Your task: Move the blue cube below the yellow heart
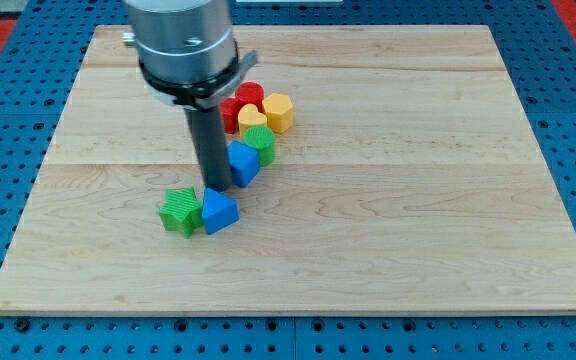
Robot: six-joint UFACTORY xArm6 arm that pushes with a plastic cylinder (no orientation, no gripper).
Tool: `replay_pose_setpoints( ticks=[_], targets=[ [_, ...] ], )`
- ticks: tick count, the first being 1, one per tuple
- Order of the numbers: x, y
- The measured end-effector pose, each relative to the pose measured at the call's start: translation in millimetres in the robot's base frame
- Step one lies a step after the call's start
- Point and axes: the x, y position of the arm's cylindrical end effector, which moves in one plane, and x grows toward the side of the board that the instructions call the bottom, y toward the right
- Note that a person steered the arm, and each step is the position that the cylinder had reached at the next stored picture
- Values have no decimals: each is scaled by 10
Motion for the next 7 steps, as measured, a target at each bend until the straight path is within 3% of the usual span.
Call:
replay_pose_setpoints(
  ticks=[4,7],
  targets=[
    [-58,1333],
    [-271,513]
  ],
)
